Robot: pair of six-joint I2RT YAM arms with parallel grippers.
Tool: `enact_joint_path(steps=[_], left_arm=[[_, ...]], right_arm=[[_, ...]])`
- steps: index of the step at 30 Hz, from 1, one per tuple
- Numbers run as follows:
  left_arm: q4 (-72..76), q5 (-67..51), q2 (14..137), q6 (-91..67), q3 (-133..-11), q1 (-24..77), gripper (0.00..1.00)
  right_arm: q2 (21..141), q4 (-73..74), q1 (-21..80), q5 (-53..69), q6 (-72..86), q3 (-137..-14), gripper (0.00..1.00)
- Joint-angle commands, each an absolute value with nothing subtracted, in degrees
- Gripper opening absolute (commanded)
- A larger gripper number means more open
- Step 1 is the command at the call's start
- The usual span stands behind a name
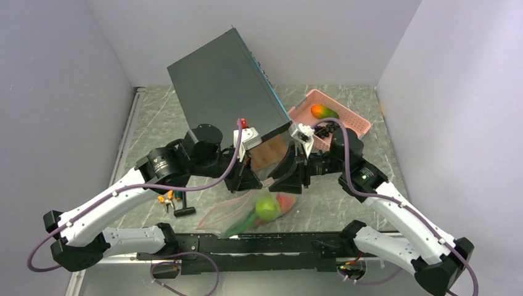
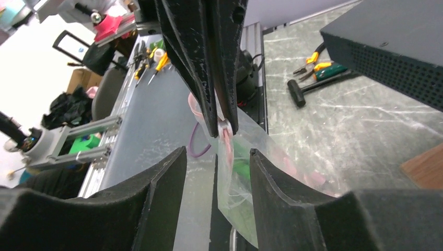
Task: Place the food in the zip-top bag and seal the zipper
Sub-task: Zip the zipper food storage bag at the center of the board.
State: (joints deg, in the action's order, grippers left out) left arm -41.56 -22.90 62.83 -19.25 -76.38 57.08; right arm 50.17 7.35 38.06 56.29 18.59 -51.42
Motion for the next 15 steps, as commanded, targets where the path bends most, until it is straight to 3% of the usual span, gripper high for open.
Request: enact_joint_path(steps=[1,3,7,14,15], left_arm=[[-40.8,-24.3,62.0,-19.5,-76.6,56.8,0.00],[-40.6,-24.4,61.8,-19.7,-76.3,56.8,0.00],[-40.7,-24.4,62.1,-19.5,-76.1,56.8,0.00],[-40.0,-25.4,62.3,-19.3,-75.4,56.2,0.00],[-40.0,-25.6,62.3,-19.3,-75.3,56.1,0.00]], right_arm=[[52.6,5.1,38.0,63.7,16.0,-53.7,0.46],[53.5,1.8,38.0,65.4,18.1,-53.0,0.39],[55.2,-1.1,38.0,66.8,20.2,-52.9,0.15],[56.5,-2.2,38.0,66.9,21.7,-52.4,0.11],[56.6,-2.5,38.0,66.6,22.1,-52.2,0.01]])
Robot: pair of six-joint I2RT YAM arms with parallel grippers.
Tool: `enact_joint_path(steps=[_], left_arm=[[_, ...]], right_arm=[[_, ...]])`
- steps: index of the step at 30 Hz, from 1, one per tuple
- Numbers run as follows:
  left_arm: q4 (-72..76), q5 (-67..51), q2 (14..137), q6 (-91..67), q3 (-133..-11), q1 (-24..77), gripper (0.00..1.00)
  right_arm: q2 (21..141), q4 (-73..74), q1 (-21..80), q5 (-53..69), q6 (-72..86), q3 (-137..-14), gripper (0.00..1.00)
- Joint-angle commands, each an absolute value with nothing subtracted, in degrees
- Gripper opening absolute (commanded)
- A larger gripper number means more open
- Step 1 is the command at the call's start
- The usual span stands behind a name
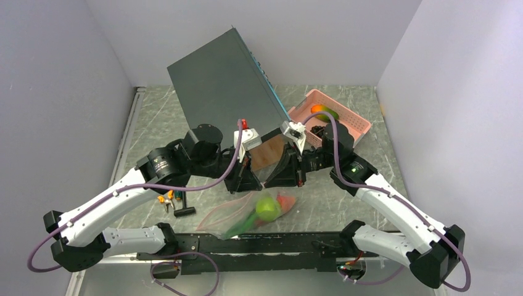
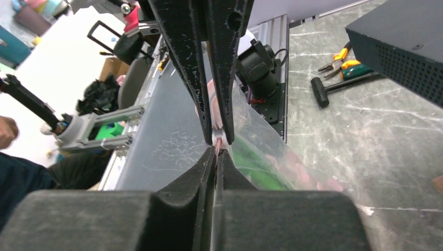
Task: Place the food in the zip-top bag and seal the zipper
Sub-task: Zip the zipper food storage bag at the center of the board.
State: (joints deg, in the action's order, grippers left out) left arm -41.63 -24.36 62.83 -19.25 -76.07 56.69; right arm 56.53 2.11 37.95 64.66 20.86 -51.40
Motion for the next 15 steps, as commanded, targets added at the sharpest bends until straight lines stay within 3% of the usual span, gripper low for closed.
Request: enact_joint_path(steps=[1,8,15], left_arm=[[-40.1,-25.4,62.4,-19.5,-75.3,56.1,0.00],[-42.2,-21.9,62.0,-21.1,-76.6,55.9,0.00],[-44.6,-20.7,61.9,-20.9,-77.1,54.8,0.00]], right_arm=[[56.5,-2.1,38.0,65.6,22.5,-52.1,0.00],[48.9,10.9,39.3,30.8,22.4,-51.5,0.00],[38.6,11.3,39.3,10.9,28.3,-47.2,0.00]])
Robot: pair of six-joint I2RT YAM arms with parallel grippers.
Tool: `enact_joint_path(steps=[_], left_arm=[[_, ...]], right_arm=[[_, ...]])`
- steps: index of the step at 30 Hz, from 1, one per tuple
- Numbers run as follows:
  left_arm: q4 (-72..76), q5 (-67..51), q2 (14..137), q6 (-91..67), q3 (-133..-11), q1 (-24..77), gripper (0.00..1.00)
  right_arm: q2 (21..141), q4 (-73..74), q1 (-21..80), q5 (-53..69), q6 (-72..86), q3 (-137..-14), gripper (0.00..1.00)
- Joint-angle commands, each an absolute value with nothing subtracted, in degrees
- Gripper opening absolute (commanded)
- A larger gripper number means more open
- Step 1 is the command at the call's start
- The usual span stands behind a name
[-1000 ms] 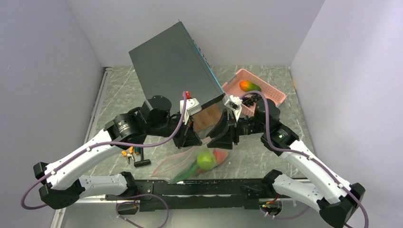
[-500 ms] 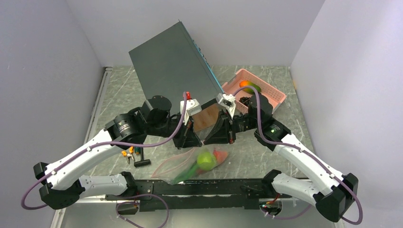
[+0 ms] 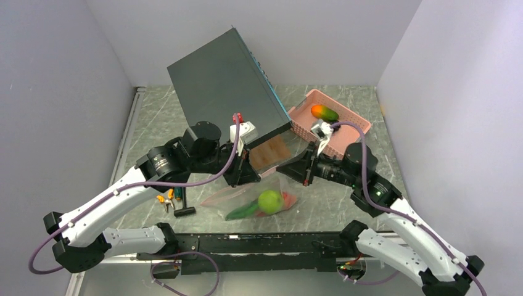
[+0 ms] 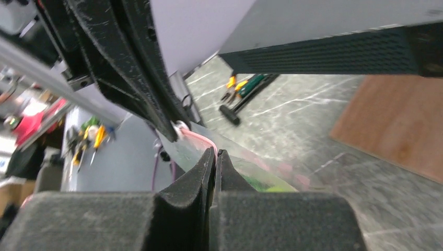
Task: Place the food in the zip-top bag and seal the zipper
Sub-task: Zip the zipper food storage bag at the center of the board.
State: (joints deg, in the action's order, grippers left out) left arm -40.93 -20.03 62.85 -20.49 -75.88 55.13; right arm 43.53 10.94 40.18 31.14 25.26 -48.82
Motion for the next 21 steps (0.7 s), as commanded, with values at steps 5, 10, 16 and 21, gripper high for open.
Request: enact_joint_path(steps=[5,10,16,21], left_arm=[[-45.1,-21.3,60.7,-20.1,-76.3,54.4,0.00],[-46.0,-21.6,58.8,-19.3,-75.0,54.4,0.00],[-46.4,-20.6,55.7,-18.9,-72.2,54.4,0.00],[-47.6,-17.0,53.8,-17.8,-70.4,54.4,0.00]], right_arm=[[33.8,14.1,39.3,4.7,28.8,-46.1,0.00],[31.5,15.6,39.2,0.4,29.8,-45.5,0.00],[29.1,15.7,39.1,-0.8,29.9,-44.7,0.00],[26.3,18.3,39.1,-6.6,30.5,-45.3,0.00]])
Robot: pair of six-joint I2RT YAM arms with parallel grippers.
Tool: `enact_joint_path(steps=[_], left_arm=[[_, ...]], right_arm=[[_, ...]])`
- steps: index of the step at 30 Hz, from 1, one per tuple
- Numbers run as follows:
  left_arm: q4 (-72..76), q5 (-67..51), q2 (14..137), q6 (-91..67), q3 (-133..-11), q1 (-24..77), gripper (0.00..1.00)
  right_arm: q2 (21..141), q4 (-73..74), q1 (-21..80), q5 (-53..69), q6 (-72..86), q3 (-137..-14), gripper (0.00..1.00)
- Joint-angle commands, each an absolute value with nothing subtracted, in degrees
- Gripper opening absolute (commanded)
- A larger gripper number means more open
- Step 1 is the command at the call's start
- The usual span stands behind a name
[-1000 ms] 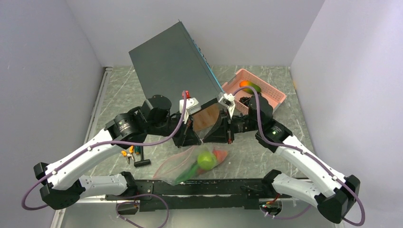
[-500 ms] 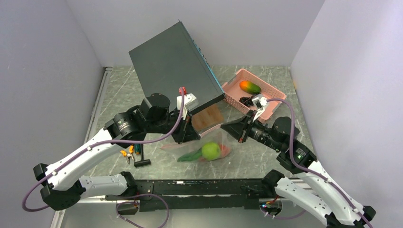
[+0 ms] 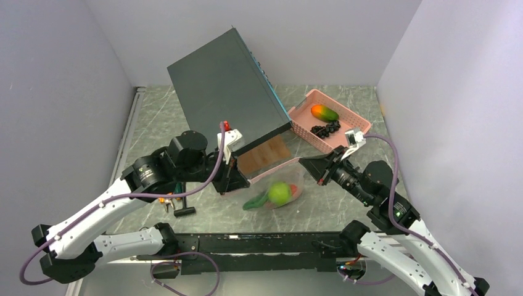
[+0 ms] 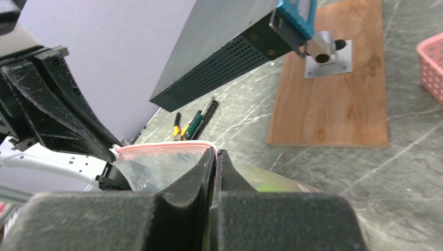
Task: Place the food in the zip-top bag and seal the zipper
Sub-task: Zip the zipper food storage bag at the center of the board.
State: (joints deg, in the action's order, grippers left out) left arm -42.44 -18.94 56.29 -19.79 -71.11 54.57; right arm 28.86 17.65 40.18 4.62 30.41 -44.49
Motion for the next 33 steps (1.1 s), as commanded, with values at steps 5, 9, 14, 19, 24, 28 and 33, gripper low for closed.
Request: enact_joint_path(steps=[5,9,14,19,24,28,33], left_arm=[[-48.8,-15.7,51.9,-16.7,-69.3,54.4,0.00],[-48.5,-15.0,51.1,-16.8,-68.6,54.4,0.00],[-47.4,-14.3,50.9,-17.3,-67.8,54.4,0.00],[-46.7,-14.0,50.9,-17.4,-67.2,54.4,0.00],[-46.3,-14.4,51.2,-17.5,-67.4,54.4,0.00],[-46.6,-12.8,53.5,-18.8,-69.2,54.4,0.01],[-47.2,-14.9,57.9,-21.0,-73.4,54.5,0.45]], right_arm=[[24.2,20.7,39.1,-10.4,30.0,-46.4,0.00],[22.8,22.5,39.1,-12.4,29.1,-47.5,0.00],[21.6,24.6,39.2,-13.9,28.6,-48.6,0.00],[20.4,26.3,39.2,-15.8,28.2,-49.7,0.00],[20.0,27.2,39.2,-15.9,28.3,-50.3,0.00],[20.1,27.3,39.2,-15.9,27.8,-50.0,0.00],[25.2,30.2,39.1,-21.1,26.6,-53.0,0.00]])
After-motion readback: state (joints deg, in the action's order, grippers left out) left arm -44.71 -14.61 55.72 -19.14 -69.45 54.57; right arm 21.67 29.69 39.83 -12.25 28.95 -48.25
